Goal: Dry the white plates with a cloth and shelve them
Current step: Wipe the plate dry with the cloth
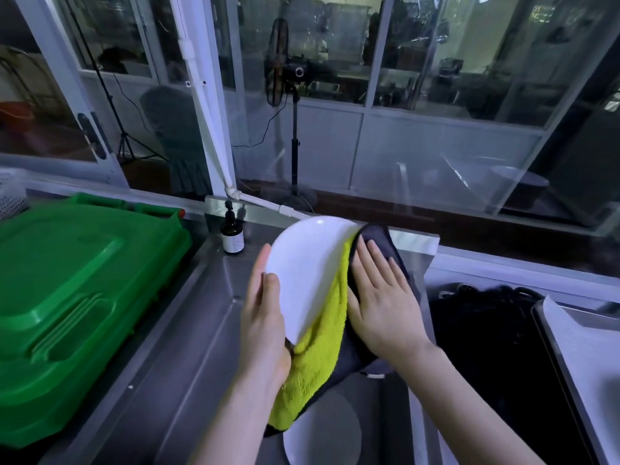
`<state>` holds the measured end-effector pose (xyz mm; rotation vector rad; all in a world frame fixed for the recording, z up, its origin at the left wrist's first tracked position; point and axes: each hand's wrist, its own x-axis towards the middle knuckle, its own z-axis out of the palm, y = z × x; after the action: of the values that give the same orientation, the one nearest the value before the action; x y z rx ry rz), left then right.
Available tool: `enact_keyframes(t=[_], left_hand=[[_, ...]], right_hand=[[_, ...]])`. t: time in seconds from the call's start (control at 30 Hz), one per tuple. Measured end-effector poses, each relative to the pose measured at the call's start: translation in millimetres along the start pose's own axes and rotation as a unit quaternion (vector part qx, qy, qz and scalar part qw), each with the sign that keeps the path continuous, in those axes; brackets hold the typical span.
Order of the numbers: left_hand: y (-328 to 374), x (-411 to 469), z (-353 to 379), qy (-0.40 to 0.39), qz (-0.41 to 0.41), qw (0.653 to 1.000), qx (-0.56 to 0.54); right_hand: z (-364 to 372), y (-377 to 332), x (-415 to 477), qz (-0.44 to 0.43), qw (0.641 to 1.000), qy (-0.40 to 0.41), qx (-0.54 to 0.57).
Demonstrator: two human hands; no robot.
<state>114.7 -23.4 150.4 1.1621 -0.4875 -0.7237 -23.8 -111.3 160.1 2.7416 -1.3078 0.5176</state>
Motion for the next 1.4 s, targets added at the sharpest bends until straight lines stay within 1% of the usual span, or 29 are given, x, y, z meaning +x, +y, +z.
enact_keyframes(t=[0.07,0.17,0.23,0.3,0.37,0.43,0.53,0.6,0.7,0.77,0.83,0.93,1.0,1.13,1.2,1.3,1.4], left_hand=[[1.3,5.0,-3.7,-0.005,0.008,1.0,-0.005],[-2.1,5.8,-2.6,-0.016,-0.007,0.999,-0.031],[-4.7,2.3,1.3,-0.04,-0.017,0.999,-0.028],[-2.3,1.8,2.3,-0.047,-0.032,0.998,-0.039],[3.3,4.5,1.1,-0.043,-0.028,0.998,-0.044],[6.4,7.3,0.0,-0.047,-0.013,0.998,-0.036],[1.3,3.7,1.2,-0.045,-0.001,0.999,-0.022],[-2.6,-0.2,0.6,-0.022,0.014,1.0,-0.007],[-3.5,3.0,-4.7,0.001,0.012,1.0,-0.003],[-2.3,8.4,-9.8,0.01,0.008,1.0,-0.017],[0.8,12.1,-12.7,0.004,0.007,0.999,-0.034],[0.7,14.5,-10.9,-0.014,0.007,0.999,-0.05],[-3.4,11.7,-6.8,-0.032,-0.002,0.999,-0.044],[-4.3,10.6,-6.3,-0.04,-0.013,0.997,-0.066],[-4.9,9.6,-3.6,-0.05,-0.008,0.997,-0.065],[-5.8,4.8,0.0,-0.034,-0.012,0.998,-0.042],[-0.4,6.4,-4.2,0.007,-0.004,1.0,-0.025]], right_hand=[[-0.1,-0.8,-19.3,-0.035,0.999,-0.012,0.014],[4.0,-20.8,-34.3,-0.154,0.985,-0.054,0.052],[5.6,-34.6,-28.4,-0.211,0.971,-0.073,0.086],[2.8,-39.7,-14.5,-0.241,0.964,-0.074,0.088],[0.2,-37.8,0.1,-0.255,0.962,-0.063,0.076],[-0.6,-34.6,12.4,-0.243,0.967,-0.042,0.07],[-2.1,-22.0,32.3,-0.155,0.985,-0.009,0.071],[-1.9,-7.9,38.3,-0.086,0.995,-0.021,0.043],[0.1,3.1,25.4,-0.044,0.998,-0.044,-0.001],[-1.1,4.5,6.9,-0.039,0.998,-0.041,-0.014],[-3.3,0.2,-15.5,-0.057,0.998,-0.036,-0.003],[0.9,-23.3,-37.2,-0.152,0.984,-0.069,0.059],[5.0,-37.3,-32.9,-0.201,0.97,-0.094,0.096],[3.3,-38.9,2.2,-0.235,0.962,-0.091,0.108],[3.6,-32.7,19.6,-0.216,0.969,-0.065,0.1],[2.4,-22.0,42.9,-0.142,0.987,-0.025,0.066],[2.5,-3.9,47.6,-0.058,0.998,-0.031,0.015]])
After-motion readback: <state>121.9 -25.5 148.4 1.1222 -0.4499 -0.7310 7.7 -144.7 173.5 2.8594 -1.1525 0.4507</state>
